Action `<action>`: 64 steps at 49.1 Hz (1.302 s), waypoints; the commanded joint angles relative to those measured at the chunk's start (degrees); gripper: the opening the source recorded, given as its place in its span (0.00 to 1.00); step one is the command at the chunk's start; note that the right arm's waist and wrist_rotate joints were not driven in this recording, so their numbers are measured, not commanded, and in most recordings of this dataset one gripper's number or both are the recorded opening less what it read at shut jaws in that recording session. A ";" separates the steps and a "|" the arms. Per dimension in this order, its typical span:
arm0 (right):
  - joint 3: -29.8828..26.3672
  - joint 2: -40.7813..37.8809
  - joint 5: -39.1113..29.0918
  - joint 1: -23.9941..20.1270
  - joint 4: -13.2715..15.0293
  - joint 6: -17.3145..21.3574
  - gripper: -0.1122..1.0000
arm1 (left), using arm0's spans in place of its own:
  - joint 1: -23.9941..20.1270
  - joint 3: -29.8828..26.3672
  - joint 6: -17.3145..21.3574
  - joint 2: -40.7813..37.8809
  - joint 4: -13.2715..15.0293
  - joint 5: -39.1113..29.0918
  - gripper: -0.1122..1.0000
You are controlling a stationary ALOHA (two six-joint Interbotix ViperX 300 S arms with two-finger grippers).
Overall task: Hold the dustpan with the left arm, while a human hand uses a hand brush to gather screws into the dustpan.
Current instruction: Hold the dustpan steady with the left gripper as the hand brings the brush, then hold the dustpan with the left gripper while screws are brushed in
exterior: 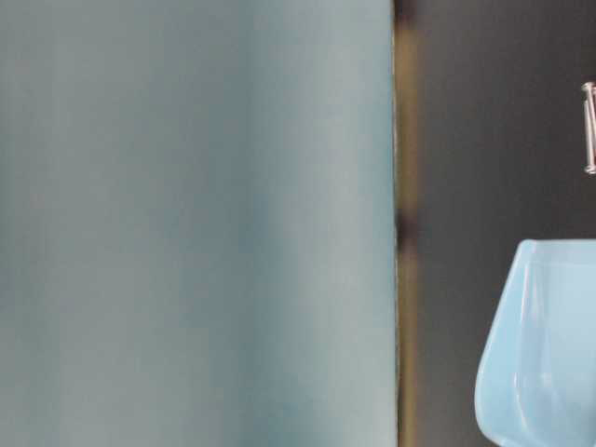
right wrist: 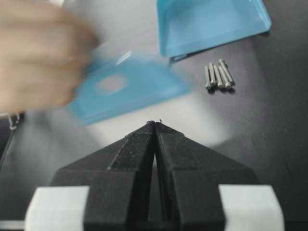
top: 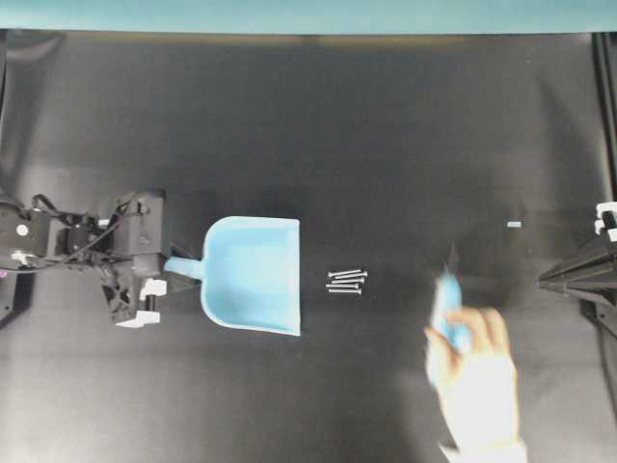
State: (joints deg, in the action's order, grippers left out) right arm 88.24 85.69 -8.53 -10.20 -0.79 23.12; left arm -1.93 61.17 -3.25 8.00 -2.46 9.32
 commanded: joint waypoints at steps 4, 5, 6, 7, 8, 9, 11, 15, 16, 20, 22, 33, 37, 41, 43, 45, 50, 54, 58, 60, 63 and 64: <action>-0.44 -0.26 0.18 0.00 0.09 0.09 0.10 | 0.09 -2.29 0.26 -1.58 -0.18 0.18 0.37; -0.44 -0.26 0.18 0.00 0.09 0.00 0.10 | 0.09 -2.37 0.26 -1.85 -0.09 0.18 0.37; -0.44 -0.26 0.18 0.00 0.09 0.09 0.10 | 0.09 -2.55 0.26 -2.20 -0.18 0.18 0.37; -0.44 -0.26 0.18 0.00 0.09 0.09 0.10 | 0.09 -2.72 0.26 -2.46 -0.18 0.18 0.37; -0.44 -0.26 0.18 0.00 0.09 0.00 0.10 | 0.09 -2.90 0.26 -2.72 -0.18 0.18 0.37; -0.44 -0.26 0.18 0.00 0.00 0.09 0.10 | 0.09 -3.08 0.26 -2.99 -0.18 0.18 0.37; -0.44 -0.26 0.18 0.00 0.09 0.00 0.10 | 0.00 -3.34 0.26 -3.43 -0.09 0.18 0.37; -0.44 -0.26 0.18 0.00 0.00 0.00 0.10 | -0.26 -3.87 0.26 -4.22 -0.18 0.09 0.37; -0.44 -0.26 0.18 0.00 0.09 0.00 0.10 | -0.44 -3.87 0.26 -4.39 -0.18 0.09 0.37; -0.44 -0.26 0.18 0.00 0.09 0.00 0.10 | -0.88 -4.13 0.26 -5.01 -0.18 -0.26 0.37; -0.44 -0.26 0.26 0.00 0.09 0.00 0.10 | -1.14 -4.22 0.26 -5.10 -0.18 -0.35 0.37; -0.44 -0.26 0.26 0.00 0.00 0.09 0.10 | -2.37 -5.27 0.62 -6.42 -0.18 -1.58 0.37; -0.44 -0.26 0.18 0.00 0.09 0.00 0.10 | -2.37 -6.15 0.70 -7.65 -0.18 -2.11 0.37; -0.44 -0.26 0.18 0.00 0.09 0.09 0.10 | -2.37 -6.68 0.88 -8.61 -0.09 -1.93 0.37; -0.44 -0.26 0.18 0.00 0.09 0.09 0.10 | -2.46 -6.77 0.88 -8.88 -0.18 -1.67 0.37; -0.44 -0.26 0.26 0.00 0.09 0.09 0.10 | -2.55 -6.68 0.88 -9.05 -0.18 -1.05 0.37; -0.44 -0.26 0.18 0.00 0.09 0.09 0.10 | -2.64 -6.06 0.70 -9.23 -0.09 0.18 0.37; -0.44 -0.26 0.18 0.00 0.09 0.00 0.10 | -2.64 -5.63 0.44 -9.14 -0.09 0.26 0.37; -0.44 -0.18 0.18 0.00 0.09 0.09 0.10 | -2.55 -5.45 0.53 -9.05 -0.18 0.44 0.37; -0.44 -0.26 0.18 0.00 0.00 0.00 0.10 | -2.64 -5.45 0.62 -8.96 -0.18 0.44 0.37; -0.44 -0.26 0.18 0.00 0.09 0.09 0.10 | -2.55 -5.71 0.88 -9.05 -0.09 0.18 0.37; -0.44 -0.26 0.18 0.00 0.00 0.00 0.10 | -2.55 -5.80 0.88 -9.05 -0.09 0.09 0.37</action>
State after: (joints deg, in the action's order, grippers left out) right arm 88.24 85.69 -8.53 -10.20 -0.79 23.20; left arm -4.31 55.81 -2.64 -1.23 -2.46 9.40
